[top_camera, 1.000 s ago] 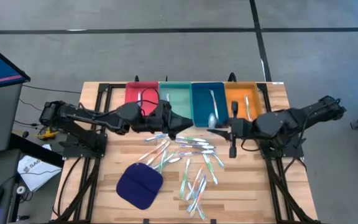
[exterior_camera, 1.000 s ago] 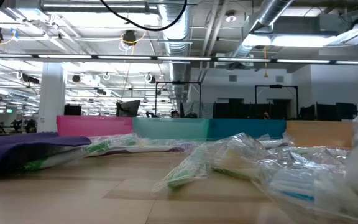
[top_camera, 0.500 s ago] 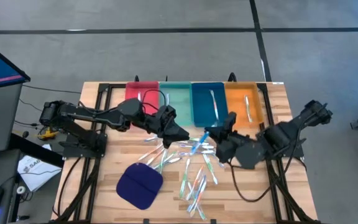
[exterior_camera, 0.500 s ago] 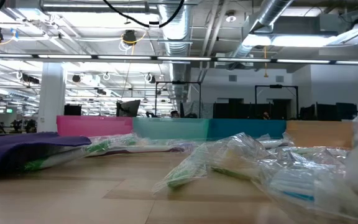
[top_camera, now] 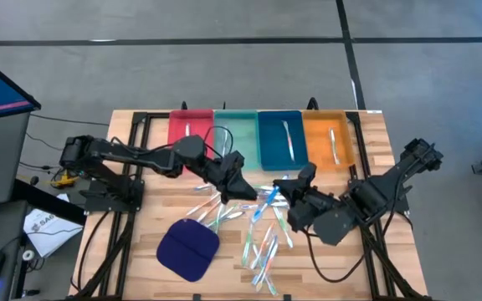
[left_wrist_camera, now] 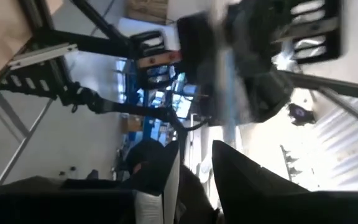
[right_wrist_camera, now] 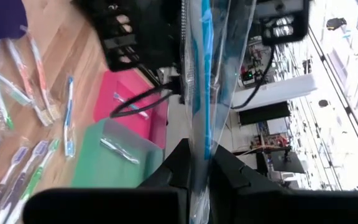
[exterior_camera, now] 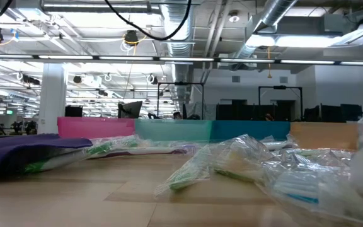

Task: Pick & Place Toothbrushes
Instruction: Put the blue toothbrush into the red bin

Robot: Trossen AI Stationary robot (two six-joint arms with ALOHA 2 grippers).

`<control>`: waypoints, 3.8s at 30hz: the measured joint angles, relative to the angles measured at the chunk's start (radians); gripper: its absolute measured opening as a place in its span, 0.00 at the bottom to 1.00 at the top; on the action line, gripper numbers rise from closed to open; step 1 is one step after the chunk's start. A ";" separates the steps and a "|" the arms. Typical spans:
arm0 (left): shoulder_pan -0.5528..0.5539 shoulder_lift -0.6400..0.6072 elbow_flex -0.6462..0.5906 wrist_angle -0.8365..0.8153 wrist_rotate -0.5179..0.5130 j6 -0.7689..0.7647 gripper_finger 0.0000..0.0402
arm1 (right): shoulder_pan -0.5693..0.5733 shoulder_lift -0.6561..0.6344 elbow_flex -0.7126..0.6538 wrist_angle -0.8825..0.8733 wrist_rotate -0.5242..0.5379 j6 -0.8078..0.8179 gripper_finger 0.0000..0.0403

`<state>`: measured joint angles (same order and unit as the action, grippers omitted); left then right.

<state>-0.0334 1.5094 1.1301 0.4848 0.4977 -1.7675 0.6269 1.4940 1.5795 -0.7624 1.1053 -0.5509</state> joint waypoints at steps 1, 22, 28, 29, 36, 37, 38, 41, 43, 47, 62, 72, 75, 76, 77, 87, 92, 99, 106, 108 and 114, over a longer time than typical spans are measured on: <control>0.000 0.008 0.000 0.014 0.004 0.001 0.23 | -0.001 0.000 0.000 0.000 0.000 0.003 0.05; 0.029 0.038 0.000 0.132 -0.022 -0.054 0.56 | -0.070 0.000 0.000 -0.002 -0.009 0.013 0.05; 0.029 0.038 0.000 0.138 -0.026 -0.045 0.54 | -0.100 0.000 0.000 0.012 -0.032 -0.033 0.05; 0.029 0.038 0.000 0.138 -0.028 -0.044 0.54 | -0.100 0.000 0.000 0.014 -0.034 -0.033 0.05; 0.035 0.038 0.000 0.144 -0.047 -0.044 0.55 | -0.085 0.036 -0.002 0.063 -0.036 -0.078 0.05; 0.035 0.038 0.000 0.145 -0.047 -0.044 0.54 | -0.083 0.045 -0.004 0.054 -0.039 -0.084 0.05; 0.035 0.038 0.000 0.146 -0.047 -0.044 0.54 | -0.082 0.059 -0.001 0.069 -0.035 -0.086 0.05; 0.035 0.039 -0.002 0.146 -0.046 -0.046 0.53 | -0.085 0.085 0.000 0.071 -0.018 -0.079 0.05; 0.034 0.041 -0.003 0.149 -0.044 -0.045 0.53 | -0.084 0.095 0.001 0.090 -0.013 -0.072 0.05; 0.026 0.040 -0.002 0.162 -0.036 -0.044 0.52 | -0.084 0.096 0.001 0.124 -0.007 -0.058 0.05; 0.020 0.038 0.000 0.165 -0.018 -0.047 0.52 | -0.106 0.090 0.000 0.139 -0.007 -0.089 0.05; 0.010 0.038 0.000 0.161 -0.010 -0.047 0.52 | -0.121 0.090 -0.001 0.147 -0.008 -0.089 0.05; 0.010 0.038 0.000 0.161 -0.011 -0.048 0.50 | -0.121 0.090 -0.001 0.152 -0.008 -0.088 0.05; 0.010 0.038 0.000 0.161 -0.011 -0.048 0.49 | -0.121 0.090 -0.001 0.154 -0.008 -0.088 0.05; 0.010 0.038 0.000 0.161 -0.011 -0.048 0.47 | -0.121 0.090 -0.001 0.154 -0.008 -0.088 0.05; 0.013 0.038 0.000 0.146 -0.018 -0.073 0.17 | -0.121 0.090 -0.001 0.168 -0.010 -0.088 0.05; 0.013 0.038 0.000 0.138 -0.011 -0.075 0.04 | -0.121 0.090 -0.001 0.169 -0.007 -0.092 0.08; 0.010 0.038 0.000 0.138 -0.011 -0.022 0.03 | -0.121 0.089 -0.001 0.175 -0.004 -0.062 0.22; 0.010 0.038 0.000 0.138 -0.018 0.009 0.03 | -0.100 0.089 -0.001 0.226 0.052 -0.041 0.38; 0.016 0.038 0.000 0.137 -0.019 0.020 0.03 | -0.093 0.089 -0.001 0.256 0.091 -0.046 0.44; 0.043 0.038 0.000 0.136 -0.020 0.056 0.03 | -0.065 0.077 -0.002 0.291 0.172 -0.057 0.63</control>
<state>0.0096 1.5475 1.1301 0.6206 0.4780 -1.7119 0.5615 1.5715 1.5778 -0.4711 1.2778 -0.6077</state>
